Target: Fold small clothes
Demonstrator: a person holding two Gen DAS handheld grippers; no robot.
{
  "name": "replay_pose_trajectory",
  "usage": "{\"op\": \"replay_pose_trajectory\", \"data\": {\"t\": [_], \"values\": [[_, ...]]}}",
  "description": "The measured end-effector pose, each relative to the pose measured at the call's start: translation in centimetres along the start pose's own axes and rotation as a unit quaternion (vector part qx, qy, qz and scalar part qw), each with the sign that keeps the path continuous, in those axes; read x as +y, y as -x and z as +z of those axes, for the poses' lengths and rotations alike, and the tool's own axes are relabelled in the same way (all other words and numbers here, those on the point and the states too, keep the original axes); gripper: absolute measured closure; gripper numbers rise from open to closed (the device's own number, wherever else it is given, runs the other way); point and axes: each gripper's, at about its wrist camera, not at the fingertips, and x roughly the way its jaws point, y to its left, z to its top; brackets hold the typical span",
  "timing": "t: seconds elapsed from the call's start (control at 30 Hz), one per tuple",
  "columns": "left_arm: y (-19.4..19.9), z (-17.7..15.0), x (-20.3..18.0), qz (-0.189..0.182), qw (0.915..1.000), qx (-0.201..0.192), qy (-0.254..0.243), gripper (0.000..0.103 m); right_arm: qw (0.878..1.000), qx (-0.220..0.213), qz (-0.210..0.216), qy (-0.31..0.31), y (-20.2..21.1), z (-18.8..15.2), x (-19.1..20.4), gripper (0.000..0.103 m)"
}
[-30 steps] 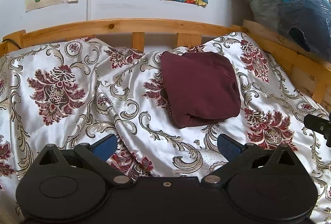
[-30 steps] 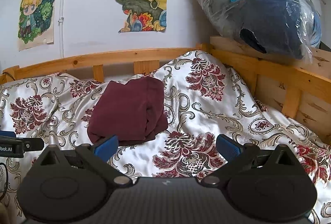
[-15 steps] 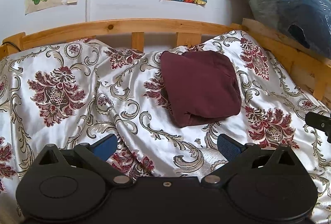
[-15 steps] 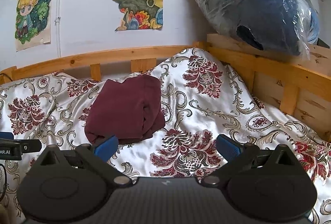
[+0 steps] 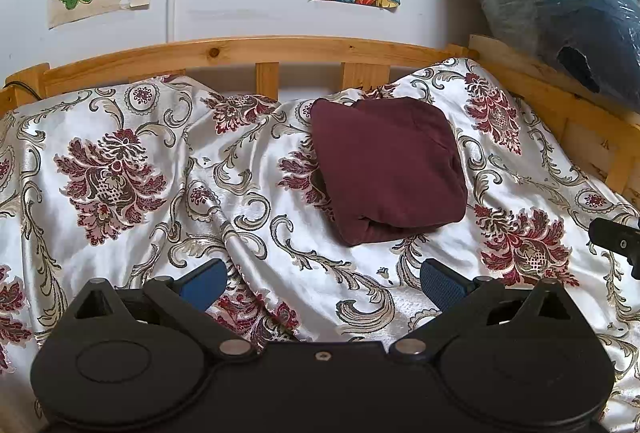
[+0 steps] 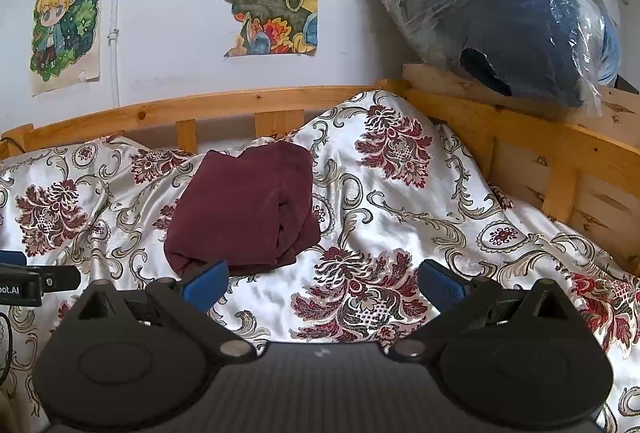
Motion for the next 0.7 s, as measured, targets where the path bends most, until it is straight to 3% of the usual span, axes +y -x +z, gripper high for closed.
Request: {"op": "replay_pose_trajectory", "data": {"t": [0.7], "values": [[-0.08, -0.12, 0.17, -0.003, 1.0000, 0.000, -0.005, 0.001, 1.000, 0.003, 0.002, 0.002, -0.07, 0.02, 0.10, 0.000]]}}
